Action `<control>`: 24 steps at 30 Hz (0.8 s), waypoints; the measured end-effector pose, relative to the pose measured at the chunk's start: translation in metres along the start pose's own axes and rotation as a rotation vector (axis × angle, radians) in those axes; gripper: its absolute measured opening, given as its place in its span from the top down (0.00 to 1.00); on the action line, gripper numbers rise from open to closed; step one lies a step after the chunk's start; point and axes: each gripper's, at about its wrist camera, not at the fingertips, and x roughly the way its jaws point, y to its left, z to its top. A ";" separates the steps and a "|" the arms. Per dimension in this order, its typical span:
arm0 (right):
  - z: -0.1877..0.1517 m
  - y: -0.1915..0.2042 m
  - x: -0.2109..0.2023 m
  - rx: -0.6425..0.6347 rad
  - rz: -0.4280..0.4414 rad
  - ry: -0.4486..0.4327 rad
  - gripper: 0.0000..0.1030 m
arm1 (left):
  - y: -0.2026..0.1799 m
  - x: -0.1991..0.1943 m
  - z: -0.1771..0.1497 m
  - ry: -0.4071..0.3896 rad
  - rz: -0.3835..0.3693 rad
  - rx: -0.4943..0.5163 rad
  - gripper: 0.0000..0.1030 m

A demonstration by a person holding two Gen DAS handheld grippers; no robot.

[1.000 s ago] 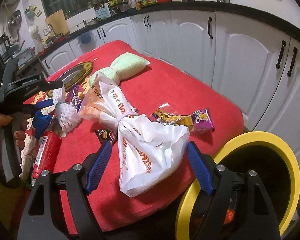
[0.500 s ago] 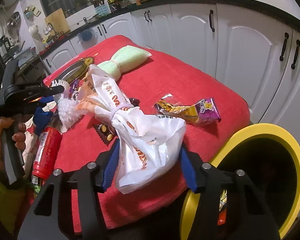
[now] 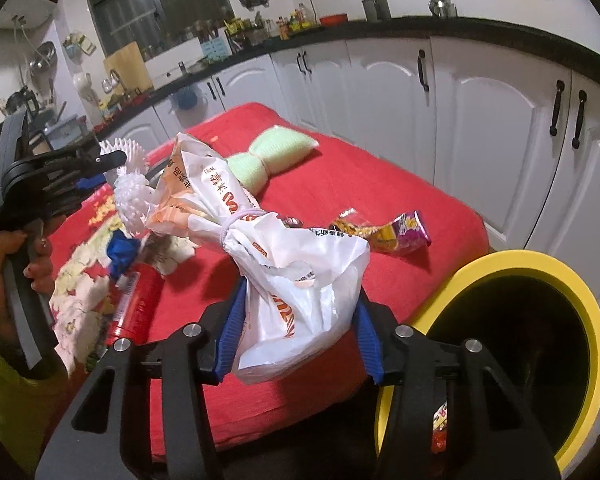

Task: Collect trash
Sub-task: 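Grasp the white plastic bag with the right tool while the left tool grasps the white foam net, then carry the white plastic bag and foam net over the bin with both tools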

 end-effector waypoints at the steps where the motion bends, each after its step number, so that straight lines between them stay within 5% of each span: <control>1: 0.000 0.001 -0.004 -0.001 0.002 -0.007 0.54 | -0.003 -0.004 0.001 -0.009 -0.004 0.010 0.89; 24: 0.006 -0.005 -0.075 0.016 -0.018 -0.143 0.54 | -0.052 -0.084 -0.003 -0.160 -0.059 0.140 0.89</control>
